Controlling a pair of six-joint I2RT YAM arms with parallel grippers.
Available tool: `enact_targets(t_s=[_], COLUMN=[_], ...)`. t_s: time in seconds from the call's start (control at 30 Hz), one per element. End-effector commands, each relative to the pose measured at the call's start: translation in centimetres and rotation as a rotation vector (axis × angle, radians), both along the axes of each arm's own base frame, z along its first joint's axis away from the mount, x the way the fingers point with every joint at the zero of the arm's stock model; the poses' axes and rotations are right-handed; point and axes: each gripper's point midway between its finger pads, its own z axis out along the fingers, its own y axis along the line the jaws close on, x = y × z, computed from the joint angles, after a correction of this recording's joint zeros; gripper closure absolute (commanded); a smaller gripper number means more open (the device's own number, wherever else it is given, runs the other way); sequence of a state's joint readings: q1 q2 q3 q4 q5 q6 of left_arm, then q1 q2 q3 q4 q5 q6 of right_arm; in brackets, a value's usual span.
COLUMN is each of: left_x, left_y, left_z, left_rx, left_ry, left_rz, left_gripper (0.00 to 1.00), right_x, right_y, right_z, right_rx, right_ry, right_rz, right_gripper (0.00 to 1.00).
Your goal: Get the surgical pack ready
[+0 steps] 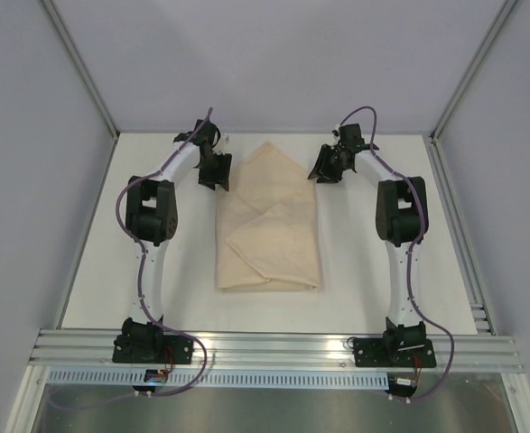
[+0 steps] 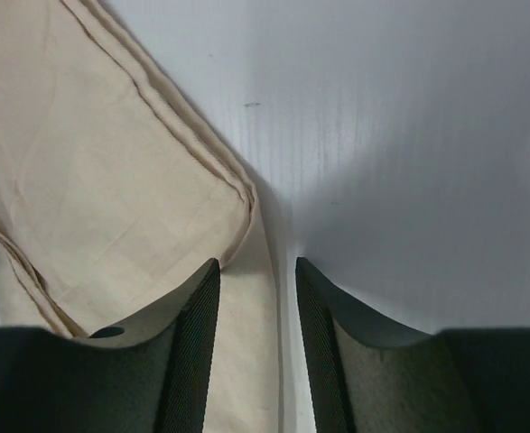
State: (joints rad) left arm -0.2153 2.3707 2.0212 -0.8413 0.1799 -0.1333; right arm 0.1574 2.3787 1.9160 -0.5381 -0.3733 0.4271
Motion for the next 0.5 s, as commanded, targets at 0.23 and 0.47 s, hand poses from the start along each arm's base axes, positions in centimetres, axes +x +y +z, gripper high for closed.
enact_targets(t_s=[0.23, 0.47], left_x=[1.2, 1.5], left_y=[-1.7, -3.1], left_z=[-0.4, 3.5], left_rx=[-0.090, -0.175], left_ry=[-0.002, -0.086], left_rz=[-0.046, -0.124], left_gripper=[0.52, 1.00], right_x=[0.9, 1.3], right_y=[1.6, 2.0], right_z=[-1.3, 2.4], right_rx=[0.087, 0.126], right_ry=[0.030, -0.035], right_rz=[0.024, 0.042], right_gripper=[0.87, 1.00])
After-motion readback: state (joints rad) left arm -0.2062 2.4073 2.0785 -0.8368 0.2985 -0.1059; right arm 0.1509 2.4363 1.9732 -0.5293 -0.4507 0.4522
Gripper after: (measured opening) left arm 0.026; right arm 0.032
